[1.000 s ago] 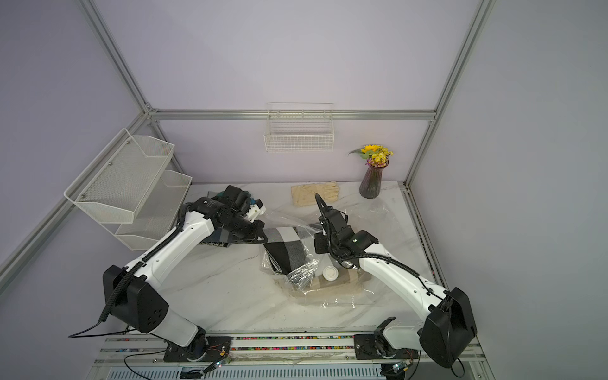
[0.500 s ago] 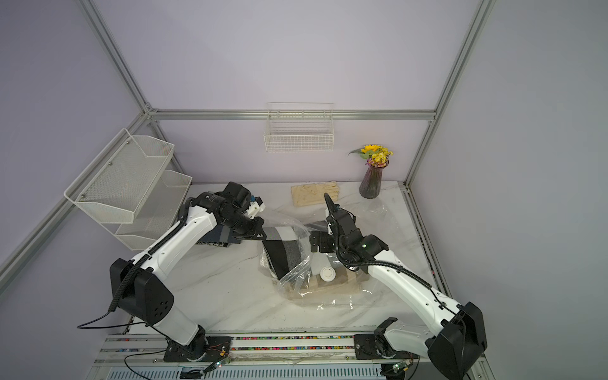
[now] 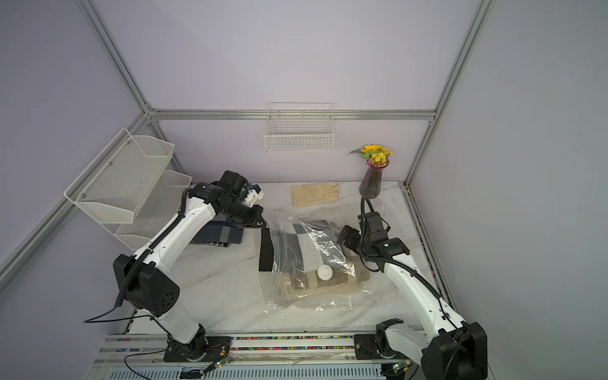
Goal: Take the scarf out of the vacuum bag
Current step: Take out the scarf from the vacuum bag.
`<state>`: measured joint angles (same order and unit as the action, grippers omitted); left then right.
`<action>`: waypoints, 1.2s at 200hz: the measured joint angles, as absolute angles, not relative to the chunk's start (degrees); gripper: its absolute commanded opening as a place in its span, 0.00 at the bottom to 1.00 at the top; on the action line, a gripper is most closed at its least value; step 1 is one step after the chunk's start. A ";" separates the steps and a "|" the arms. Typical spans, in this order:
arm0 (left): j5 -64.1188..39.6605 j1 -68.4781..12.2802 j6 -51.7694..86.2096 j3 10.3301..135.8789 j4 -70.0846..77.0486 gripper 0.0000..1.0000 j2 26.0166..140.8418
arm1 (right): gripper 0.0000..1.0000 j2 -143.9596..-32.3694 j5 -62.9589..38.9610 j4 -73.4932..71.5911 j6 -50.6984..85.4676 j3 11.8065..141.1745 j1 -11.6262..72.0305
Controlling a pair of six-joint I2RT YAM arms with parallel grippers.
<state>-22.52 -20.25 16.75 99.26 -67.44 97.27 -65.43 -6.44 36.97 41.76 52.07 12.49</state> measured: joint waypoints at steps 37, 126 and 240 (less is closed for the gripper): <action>-22.20 -20.25 15.25 100.14 -70.24 0.00 97.27 | 0.97 -69.04 -13.78 36.23 46.15 49.56 8.29; -19.88 -19.03 12.38 99.85 -74.37 0.00 97.03 | 0.97 -75.88 -25.19 29.93 51.07 46.72 7.81; -11.20 -13.61 10.92 98.74 -78.24 0.00 96.82 | 0.97 -81.97 -24.99 27.68 58.94 47.46 5.45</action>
